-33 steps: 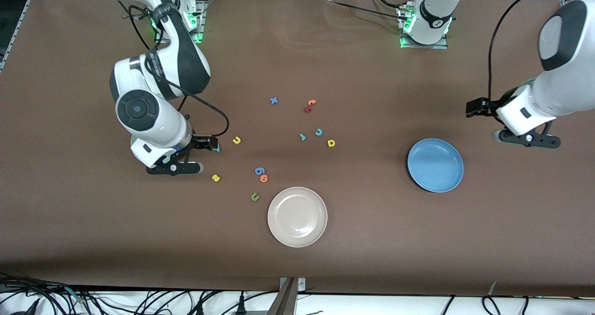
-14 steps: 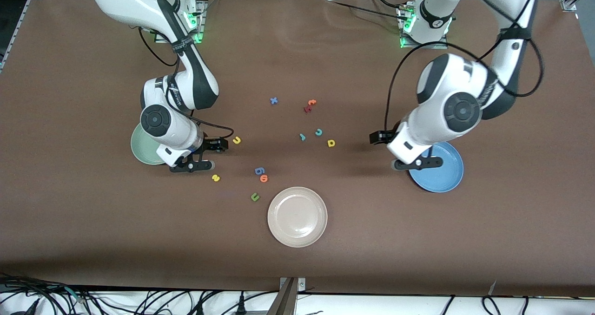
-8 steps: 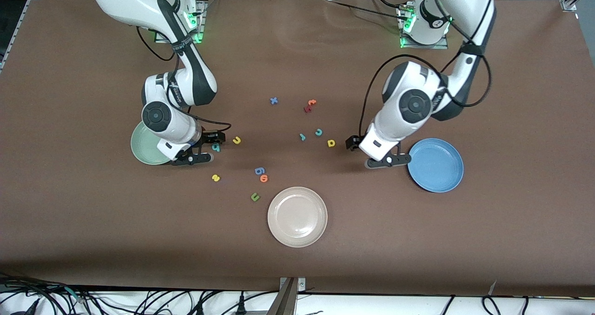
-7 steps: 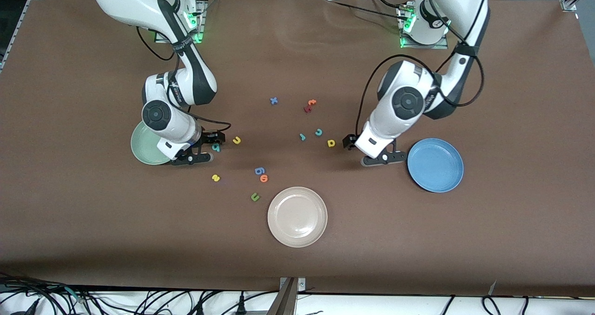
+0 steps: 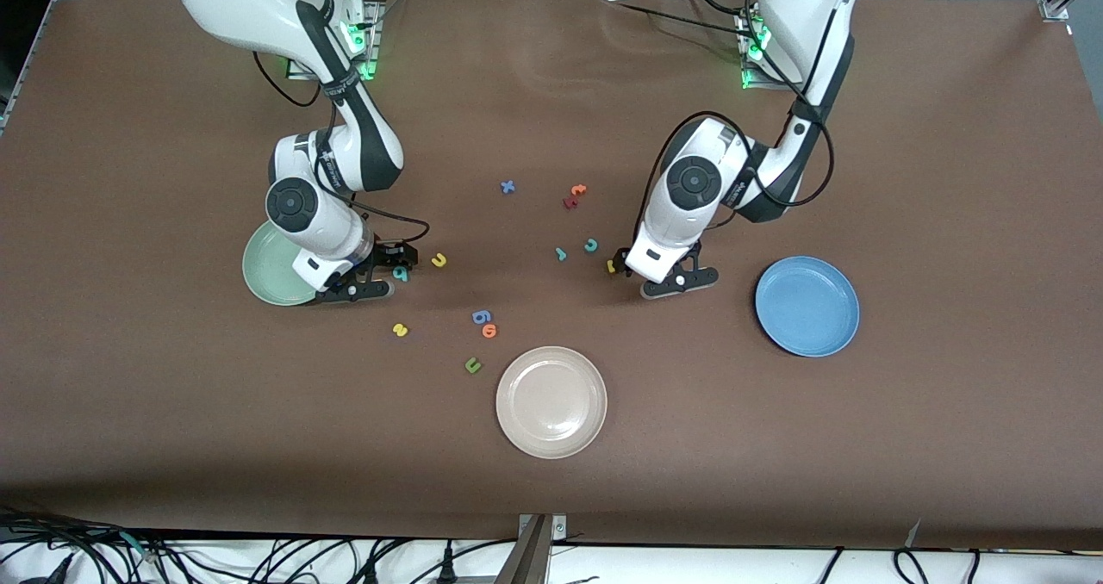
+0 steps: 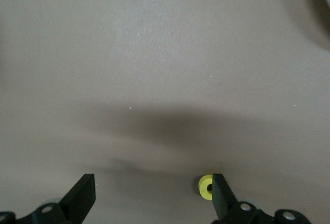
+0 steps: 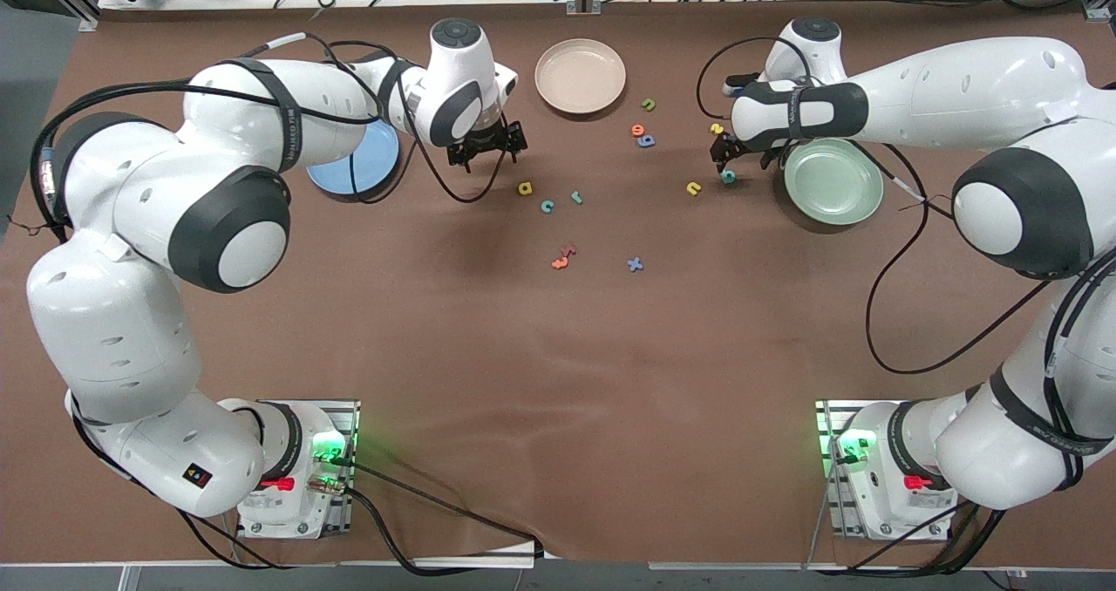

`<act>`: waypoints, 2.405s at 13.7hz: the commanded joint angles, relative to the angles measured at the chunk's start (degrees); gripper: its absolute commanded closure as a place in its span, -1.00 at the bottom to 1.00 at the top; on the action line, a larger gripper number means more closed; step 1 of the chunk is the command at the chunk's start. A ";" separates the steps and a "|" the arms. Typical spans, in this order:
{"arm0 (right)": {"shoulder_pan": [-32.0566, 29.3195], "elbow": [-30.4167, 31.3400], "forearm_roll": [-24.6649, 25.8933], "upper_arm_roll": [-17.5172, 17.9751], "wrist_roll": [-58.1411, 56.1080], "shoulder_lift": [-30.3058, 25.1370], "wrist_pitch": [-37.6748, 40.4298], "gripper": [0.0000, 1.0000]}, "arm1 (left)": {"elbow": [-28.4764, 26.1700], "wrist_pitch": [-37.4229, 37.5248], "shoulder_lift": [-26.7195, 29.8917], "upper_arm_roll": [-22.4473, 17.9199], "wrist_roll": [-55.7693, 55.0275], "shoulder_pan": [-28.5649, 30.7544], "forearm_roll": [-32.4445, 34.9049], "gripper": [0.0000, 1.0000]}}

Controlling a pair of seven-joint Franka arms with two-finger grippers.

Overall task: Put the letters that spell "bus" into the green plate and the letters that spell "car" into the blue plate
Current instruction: 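Grasp teal b with the right gripper while the left gripper grasps yellow a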

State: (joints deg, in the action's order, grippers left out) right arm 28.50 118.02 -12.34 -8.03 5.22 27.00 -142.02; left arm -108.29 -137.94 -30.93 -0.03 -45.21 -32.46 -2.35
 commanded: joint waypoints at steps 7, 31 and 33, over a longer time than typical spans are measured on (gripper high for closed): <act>0.15 2.04 -1.72 1.17 0.06 1.39 -5.55 -0.66 | 6.25 -0.32 -6.60 -0.58 -4.36 -2.34 0.86 -0.97; 0.15 1.60 -2.24 0.13 1.37 -3.68 0.75 0.77 | 7.13 -0.32 -8.71 -0.58 -12.88 -5.15 0.94 0.32; 0.15 1.52 -2.16 -3.29 1.46 -6.59 6.03 0.77 | 7.13 -0.32 -8.71 -0.58 -13.50 -5.42 0.86 0.43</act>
State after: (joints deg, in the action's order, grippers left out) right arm 28.61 118.63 -13.40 -8.61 6.77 24.97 -141.33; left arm -101.92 -138.58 -38.72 0.02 -56.76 -37.02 -2.35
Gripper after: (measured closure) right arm 0.718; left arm 0.678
